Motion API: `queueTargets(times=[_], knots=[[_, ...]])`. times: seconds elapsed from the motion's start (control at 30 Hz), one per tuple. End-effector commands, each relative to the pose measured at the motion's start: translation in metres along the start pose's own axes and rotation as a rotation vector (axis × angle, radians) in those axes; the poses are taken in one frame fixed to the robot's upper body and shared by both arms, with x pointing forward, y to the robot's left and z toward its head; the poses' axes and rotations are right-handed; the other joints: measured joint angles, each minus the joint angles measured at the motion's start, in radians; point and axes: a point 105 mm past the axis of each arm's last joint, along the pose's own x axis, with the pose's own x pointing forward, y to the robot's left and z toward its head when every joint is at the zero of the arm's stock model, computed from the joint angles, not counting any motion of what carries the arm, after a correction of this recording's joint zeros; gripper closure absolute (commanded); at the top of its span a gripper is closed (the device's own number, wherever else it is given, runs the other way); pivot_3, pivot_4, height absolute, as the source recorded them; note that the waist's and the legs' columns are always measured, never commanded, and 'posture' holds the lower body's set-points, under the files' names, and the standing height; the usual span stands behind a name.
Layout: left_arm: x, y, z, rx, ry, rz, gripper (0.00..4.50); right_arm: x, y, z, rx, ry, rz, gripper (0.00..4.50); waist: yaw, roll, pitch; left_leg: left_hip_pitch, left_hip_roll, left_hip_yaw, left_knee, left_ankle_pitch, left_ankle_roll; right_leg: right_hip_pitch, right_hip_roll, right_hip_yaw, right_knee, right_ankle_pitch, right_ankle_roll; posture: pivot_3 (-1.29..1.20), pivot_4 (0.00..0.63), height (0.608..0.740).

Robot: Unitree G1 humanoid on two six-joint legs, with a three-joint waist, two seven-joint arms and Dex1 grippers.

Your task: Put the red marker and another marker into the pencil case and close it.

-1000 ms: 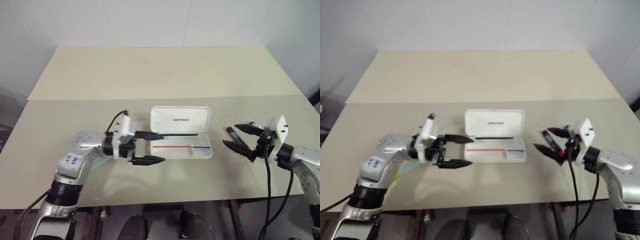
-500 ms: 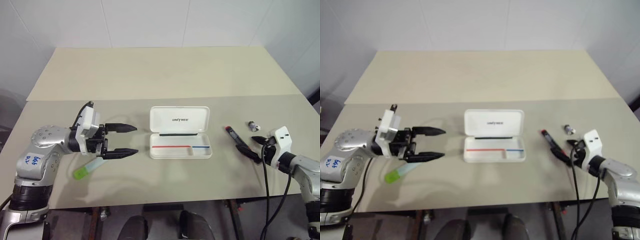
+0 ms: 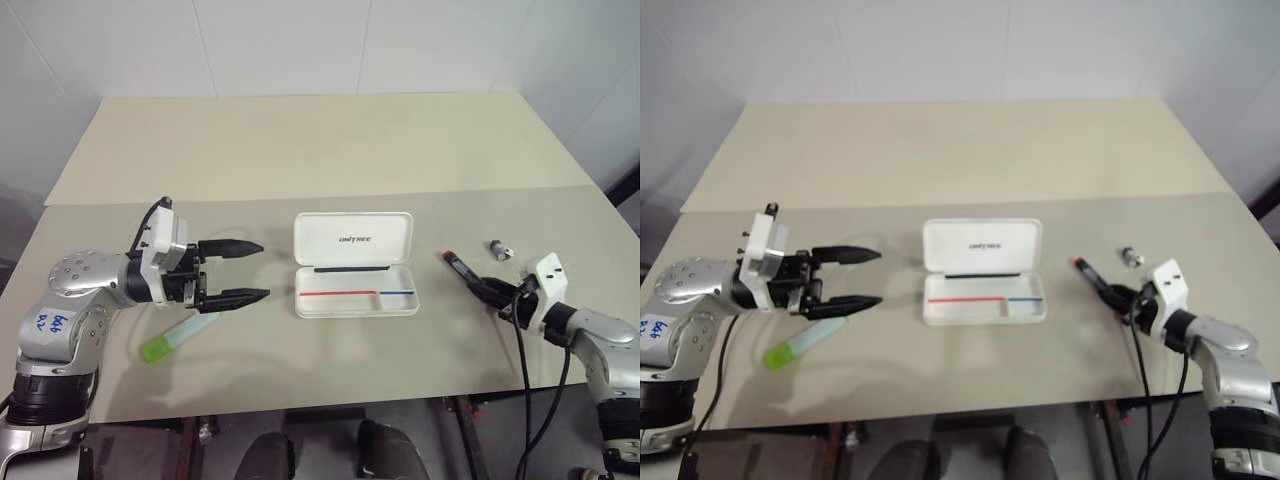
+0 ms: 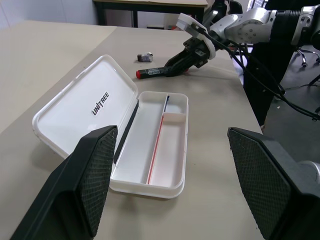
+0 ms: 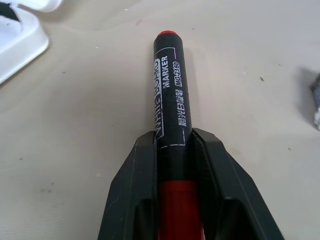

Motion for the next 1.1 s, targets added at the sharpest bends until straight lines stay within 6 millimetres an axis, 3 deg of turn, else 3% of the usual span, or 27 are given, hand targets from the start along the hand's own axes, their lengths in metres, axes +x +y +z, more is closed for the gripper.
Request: queueTargets(times=[0.03, 0.17, 0.27, 0.43, 0.5, 0.73, 1.1], knots=[[0.000, -0.002, 0.007, 0.046, -0.020, 0.004, 0.74, 0.005, 0.009, 0.033, -0.123, -0.088, 0.071, 3.89, -0.002, 0.001, 0.000, 0.000, 0.000, 0.000, 0.000, 0.000, 0.000, 0.000, 0.000, 0.000, 0.000, 0.000, 0.000, 0.00, 0.150, 0.740], [-0.001, -0.001, 0.005, 0.046, -0.022, 0.014, 0.74, 0.006, 0.019, 0.062, -0.196, -0.167, 0.146, 3.89, -0.002, 0.001, 0.001, 0.000, 0.000, 0.000, 0.000, 0.000, 0.000, 0.000, 0.000, 0.000, 0.000, 0.000, 0.000, 0.00, 0.150, 0.740], [-0.002, 0.000, 0.002, 0.043, -0.023, 0.027, 0.74, 0.004, 0.033, 0.096, -0.358, -0.226, 0.262, 3.89, -0.002, 0.002, 0.001, 0.000, 0.000, 0.000, 0.000, 0.000, 0.000, 0.000, 0.000, 0.000, 0.000, 0.000, 0.000, 0.00, 0.150, 0.740], [-0.003, 0.000, 0.000, 0.041, -0.024, 0.046, 0.74, 0.006, 0.049, 0.122, -0.439, -0.268, 0.375, 3.89, 0.003, 0.002, 0.001, -0.001, 0.000, -0.001, -0.001, 0.000, 0.000, 0.000, 0.000, 0.000, 0.000, 0.000, 0.000, 0.00, 0.150, 0.740], [-0.004, -0.001, -0.002, 0.039, -0.021, 0.055, 0.74, 0.009, 0.068, 0.131, -0.470, -0.292, 0.473, 3.89, 0.001, 0.002, 0.001, -0.001, 0.000, -0.001, -0.002, 0.000, 0.000, -0.001, 0.000, -0.001, 0.000, 0.000, 0.000, 0.00, 0.150, 0.740], [-0.009, -0.003, -0.009, 0.029, -0.003, 0.082, 0.74, 0.033, 0.107, 0.121, -0.504, -0.262, 0.672, 3.89, -0.001, 0.002, 0.002, -0.001, 0.000, -0.001, -0.003, 0.000, -0.001, -0.001, 0.000, -0.002, 0.000, 0.000, 0.000, 0.00, 0.150, 0.740], [-0.007, -0.007, -0.014, 0.023, 0.005, 0.092, 0.74, 0.071, 0.118, 0.094, -0.558, -0.216, 0.764, 3.89, -0.004, 0.002, 0.002, 0.000, 0.000, -0.002, -0.002, 0.000, -0.001, -0.001, 0.000, -0.002, 0.000, 0.000, 0.000, 0.00, 0.150, 0.740]])
